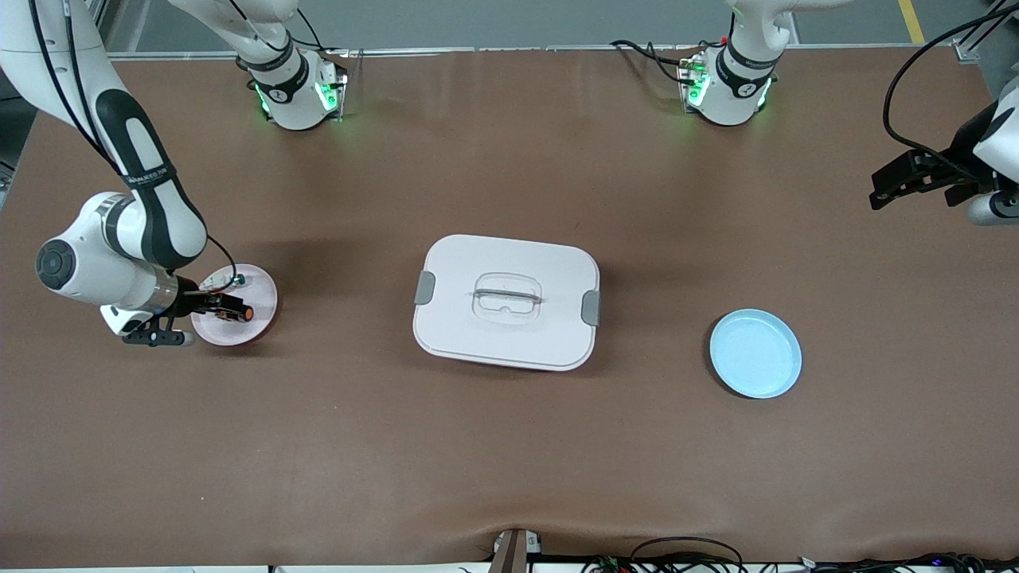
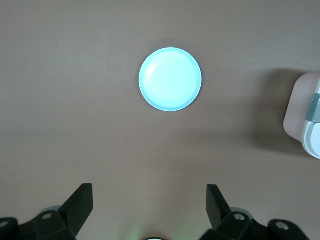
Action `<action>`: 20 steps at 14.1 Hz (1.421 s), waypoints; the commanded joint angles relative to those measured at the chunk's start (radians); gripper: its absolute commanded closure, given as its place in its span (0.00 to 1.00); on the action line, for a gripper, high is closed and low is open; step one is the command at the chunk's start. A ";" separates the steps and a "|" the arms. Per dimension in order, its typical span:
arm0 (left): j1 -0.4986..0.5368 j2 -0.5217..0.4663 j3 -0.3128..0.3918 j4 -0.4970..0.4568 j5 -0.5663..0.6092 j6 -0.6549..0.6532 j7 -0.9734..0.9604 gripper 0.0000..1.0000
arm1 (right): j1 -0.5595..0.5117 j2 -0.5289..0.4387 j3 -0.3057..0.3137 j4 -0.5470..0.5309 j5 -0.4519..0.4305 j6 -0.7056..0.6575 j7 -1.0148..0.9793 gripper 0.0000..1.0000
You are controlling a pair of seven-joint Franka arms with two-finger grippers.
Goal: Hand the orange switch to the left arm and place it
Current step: 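Move the right gripper down over the black-orange switch on the pink plate, then close the right gripper on the black-orange switch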
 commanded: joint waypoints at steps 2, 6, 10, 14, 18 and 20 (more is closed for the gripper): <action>0.003 -0.005 0.000 0.004 -0.016 -0.005 -0.002 0.00 | -0.011 0.012 0.010 0.011 0.017 0.004 -0.023 0.00; 0.003 -0.004 0.000 0.008 -0.016 -0.003 -0.002 0.00 | -0.007 0.037 0.010 0.011 0.019 0.025 -0.015 0.00; 0.003 0.001 0.001 0.008 -0.016 0.000 -0.002 0.00 | -0.003 0.045 0.010 0.011 0.019 0.037 -0.010 0.00; 0.003 0.006 0.001 0.006 -0.015 0.003 -0.002 0.00 | -0.003 0.054 0.008 0.011 0.019 0.046 -0.010 0.00; 0.003 0.004 0.001 0.006 -0.015 0.003 -0.002 0.00 | -0.002 0.054 0.008 0.011 0.019 0.045 0.006 0.00; 0.003 0.003 0.001 0.006 -0.016 0.003 -0.002 0.00 | 0.009 0.054 0.008 0.015 0.019 0.036 0.039 0.00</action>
